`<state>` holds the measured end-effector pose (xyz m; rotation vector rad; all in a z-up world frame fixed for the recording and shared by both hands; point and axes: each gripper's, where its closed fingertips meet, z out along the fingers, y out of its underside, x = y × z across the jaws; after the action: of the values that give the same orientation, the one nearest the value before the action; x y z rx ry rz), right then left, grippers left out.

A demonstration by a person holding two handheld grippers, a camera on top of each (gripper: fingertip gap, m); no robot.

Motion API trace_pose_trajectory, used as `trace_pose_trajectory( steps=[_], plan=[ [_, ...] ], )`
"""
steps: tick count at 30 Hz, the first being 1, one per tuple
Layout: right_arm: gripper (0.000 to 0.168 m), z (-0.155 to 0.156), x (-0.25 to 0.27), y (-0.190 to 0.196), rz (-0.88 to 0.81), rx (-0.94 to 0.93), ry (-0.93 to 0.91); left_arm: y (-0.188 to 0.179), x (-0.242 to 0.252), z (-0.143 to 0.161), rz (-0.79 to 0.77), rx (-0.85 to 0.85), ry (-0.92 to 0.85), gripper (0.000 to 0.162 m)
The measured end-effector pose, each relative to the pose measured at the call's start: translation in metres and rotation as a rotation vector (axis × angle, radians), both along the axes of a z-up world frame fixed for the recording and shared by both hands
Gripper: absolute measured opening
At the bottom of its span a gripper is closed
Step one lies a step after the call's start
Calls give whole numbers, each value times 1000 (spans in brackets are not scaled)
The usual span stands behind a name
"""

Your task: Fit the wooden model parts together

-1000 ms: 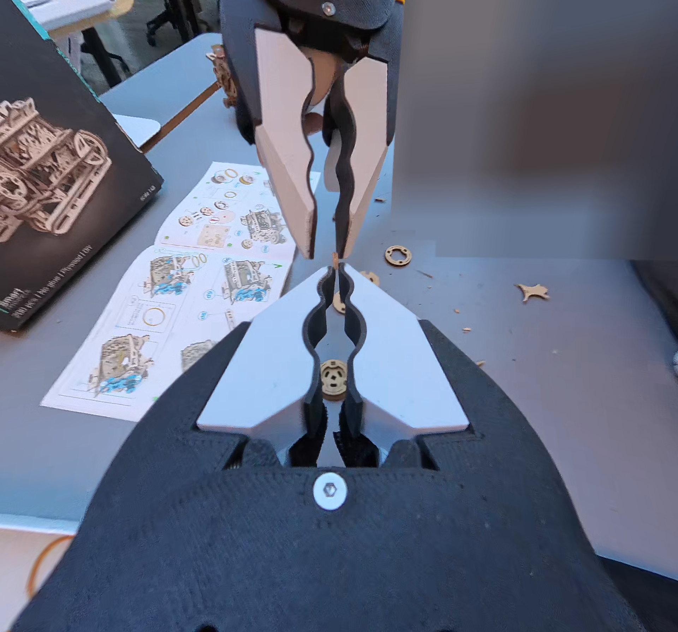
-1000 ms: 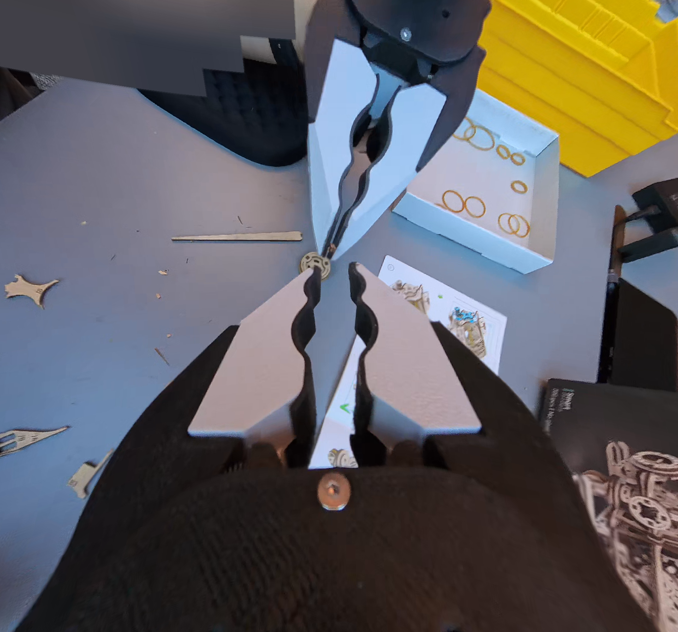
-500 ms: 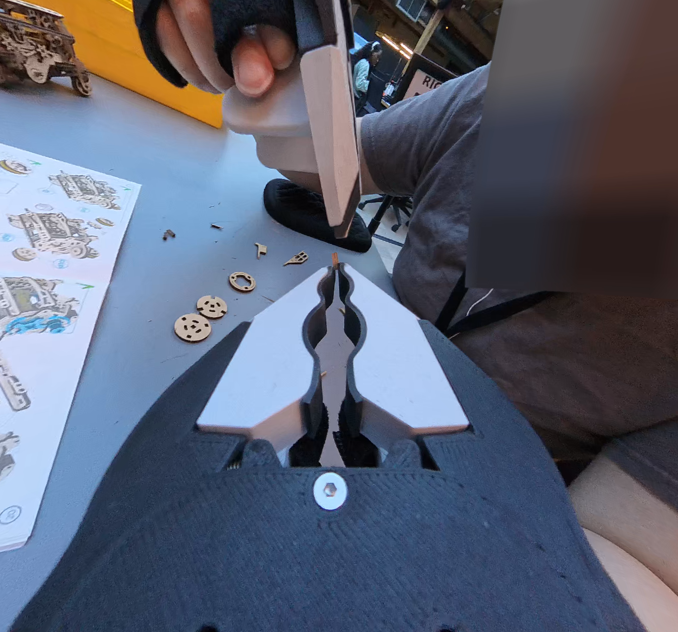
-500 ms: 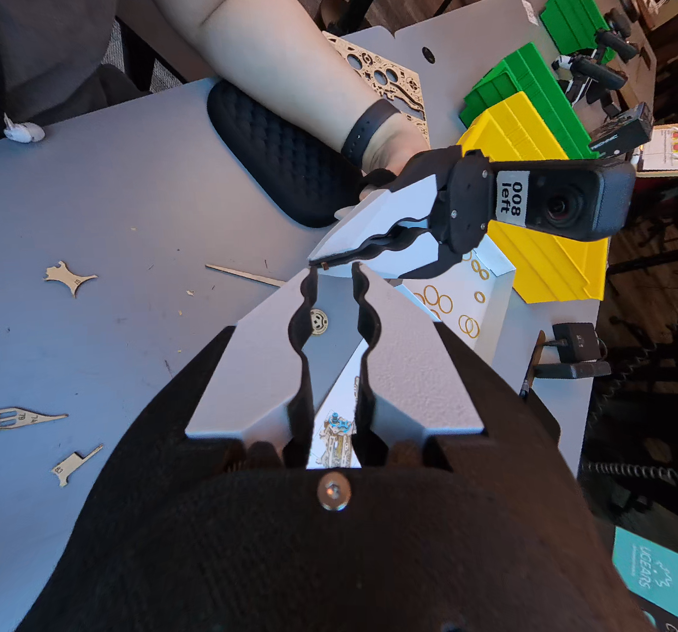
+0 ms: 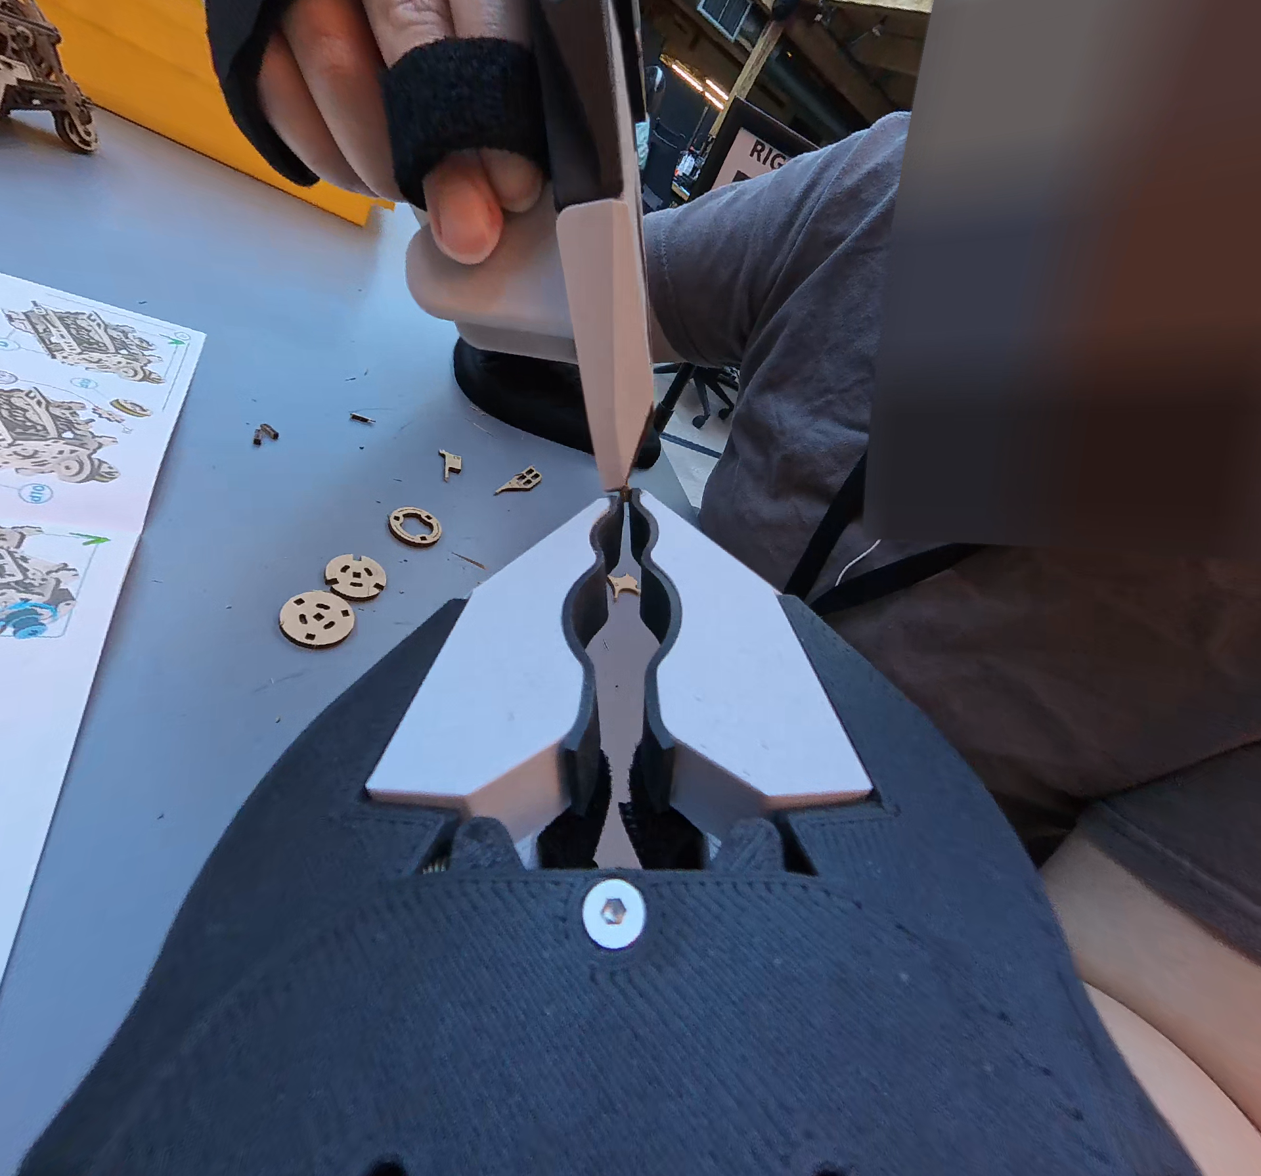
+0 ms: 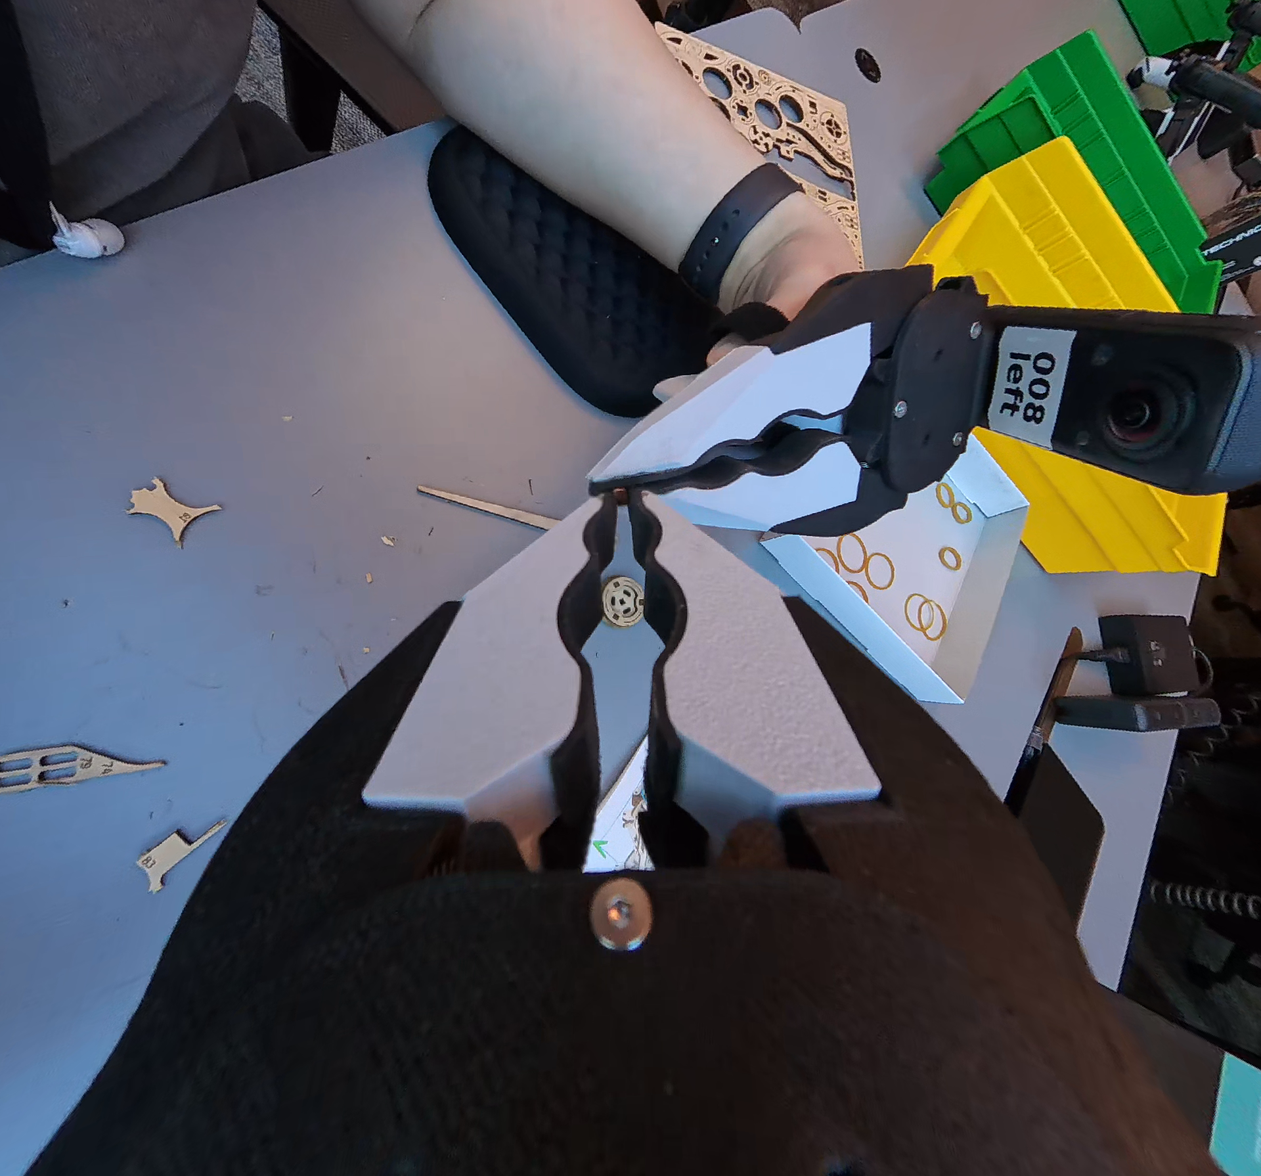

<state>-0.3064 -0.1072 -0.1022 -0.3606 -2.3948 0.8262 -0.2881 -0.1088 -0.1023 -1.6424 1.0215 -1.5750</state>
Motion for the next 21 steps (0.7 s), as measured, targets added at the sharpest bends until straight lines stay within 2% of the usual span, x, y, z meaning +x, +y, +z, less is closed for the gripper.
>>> trace_pose_trajectory(
  steps=[16,21],
  plan=[
    [2,-5,3,-4,7,-17,-18,-3,2,-4,-29,-27,11,0],
    [1,-8,4,1,-26,-37,-25,2,0,-6,11,-12,27,1]
  ],
)
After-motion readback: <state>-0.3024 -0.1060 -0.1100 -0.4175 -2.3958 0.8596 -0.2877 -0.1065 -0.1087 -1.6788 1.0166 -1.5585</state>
